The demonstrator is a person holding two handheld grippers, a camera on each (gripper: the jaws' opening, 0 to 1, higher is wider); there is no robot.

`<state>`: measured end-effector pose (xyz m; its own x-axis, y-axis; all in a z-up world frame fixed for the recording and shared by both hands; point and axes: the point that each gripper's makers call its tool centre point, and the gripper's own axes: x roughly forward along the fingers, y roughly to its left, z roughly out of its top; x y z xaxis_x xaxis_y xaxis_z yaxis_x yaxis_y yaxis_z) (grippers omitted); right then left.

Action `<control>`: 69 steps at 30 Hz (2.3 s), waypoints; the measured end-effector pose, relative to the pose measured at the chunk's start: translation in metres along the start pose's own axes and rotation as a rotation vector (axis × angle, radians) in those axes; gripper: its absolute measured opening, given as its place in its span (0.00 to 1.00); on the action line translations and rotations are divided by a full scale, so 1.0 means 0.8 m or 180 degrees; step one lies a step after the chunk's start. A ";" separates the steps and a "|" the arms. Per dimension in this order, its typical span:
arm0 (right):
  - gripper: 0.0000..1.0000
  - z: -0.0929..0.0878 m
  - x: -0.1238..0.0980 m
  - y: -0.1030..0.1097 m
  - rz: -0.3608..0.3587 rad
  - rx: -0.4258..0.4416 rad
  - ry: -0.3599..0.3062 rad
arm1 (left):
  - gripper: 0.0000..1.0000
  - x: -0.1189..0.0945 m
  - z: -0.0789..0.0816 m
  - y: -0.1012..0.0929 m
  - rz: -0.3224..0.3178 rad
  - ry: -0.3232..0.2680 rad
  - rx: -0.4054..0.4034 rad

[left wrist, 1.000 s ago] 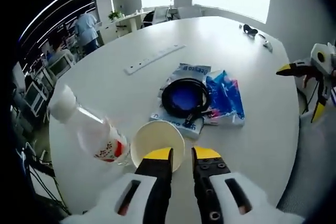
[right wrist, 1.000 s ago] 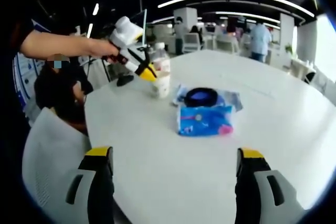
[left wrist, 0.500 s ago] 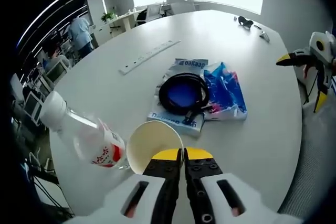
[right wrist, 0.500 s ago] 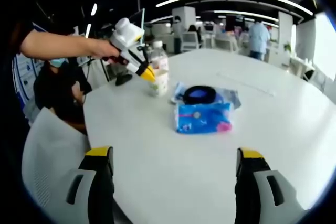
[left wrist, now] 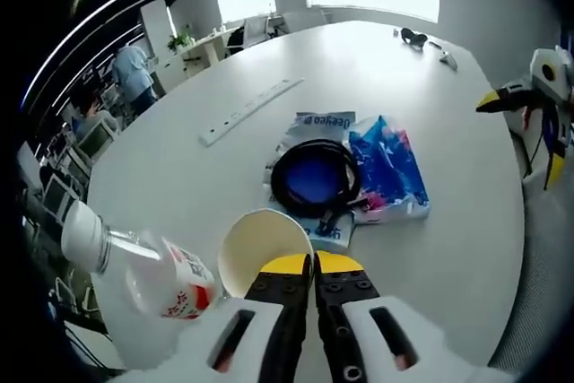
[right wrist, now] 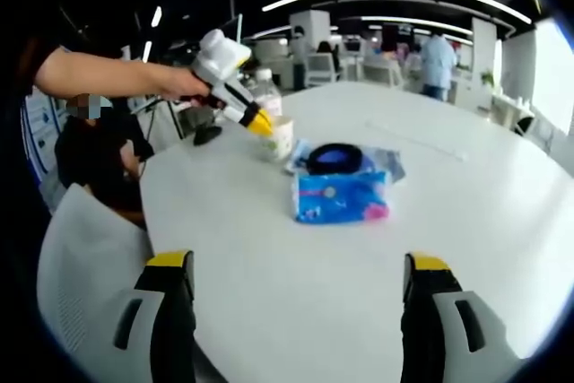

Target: Arrange the tabletop items into an orderly group along one side of the table until the central work area is clear of visible clutter.

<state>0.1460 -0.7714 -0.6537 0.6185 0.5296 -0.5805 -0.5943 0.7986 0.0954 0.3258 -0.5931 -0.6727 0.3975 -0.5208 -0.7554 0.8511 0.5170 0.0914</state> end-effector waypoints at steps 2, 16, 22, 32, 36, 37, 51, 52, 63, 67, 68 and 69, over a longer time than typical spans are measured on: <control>0.94 0.000 -0.002 -0.001 -0.0007 0.0009 -0.0004 | 0.00 0.002 0.003 0.001 0.0006 -0.0007 0.0033; 0.94 -0.002 -0.005 -0.008 -0.0039 0.0034 -0.0002 | 0.00 0.012 0.013 0.017 0.0095 -0.0028 0.0085; 0.94 -0.004 -0.005 -0.008 -0.0039 0.0035 0.0007 | 0.00 0.011 0.008 0.027 0.0155 0.0019 0.0012; 0.94 -0.002 -0.002 -0.006 -0.0026 0.0042 -0.0004 | 0.00 0.011 0.007 0.035 0.0214 0.0049 -0.0034; 0.94 -0.003 -0.003 -0.007 -0.0030 0.0049 0.0005 | 0.00 0.009 0.005 0.041 0.0249 0.0078 -0.0075; 0.94 -0.004 -0.004 -0.007 -0.0032 0.0056 0.0000 | 0.00 0.008 0.004 0.042 0.0264 0.0081 -0.0080; 0.94 -0.003 -0.002 -0.006 -0.0033 0.0063 -0.0001 | 0.00 0.006 0.000 0.045 0.0253 0.0106 -0.0025; 0.94 -0.003 -0.002 -0.006 -0.0035 0.0063 0.0001 | 0.00 0.007 0.001 0.044 0.0246 0.0105 -0.0001; 0.94 -0.006 -0.005 -0.007 -0.0049 0.0086 0.0001 | 0.00 0.013 0.008 0.041 0.0253 0.0087 0.0073; 0.94 -0.006 -0.005 -0.007 -0.0049 0.0088 -0.0001 | 0.00 0.014 0.010 0.041 0.0248 0.0077 0.0096; 0.94 -0.006 -0.005 -0.007 -0.0049 0.0090 0.0000 | 0.00 0.015 0.010 0.041 0.0248 0.0078 0.0097; 0.94 -0.007 -0.005 -0.007 -0.0051 0.0087 0.0001 | 0.00 0.015 0.010 0.041 0.0248 0.0076 0.0108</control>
<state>0.1443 -0.7798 -0.6562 0.6277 0.5166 -0.5823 -0.5700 0.8145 0.1081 0.3612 -0.5878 -0.6735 0.4550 -0.4633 -0.7605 0.8292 0.5318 0.1721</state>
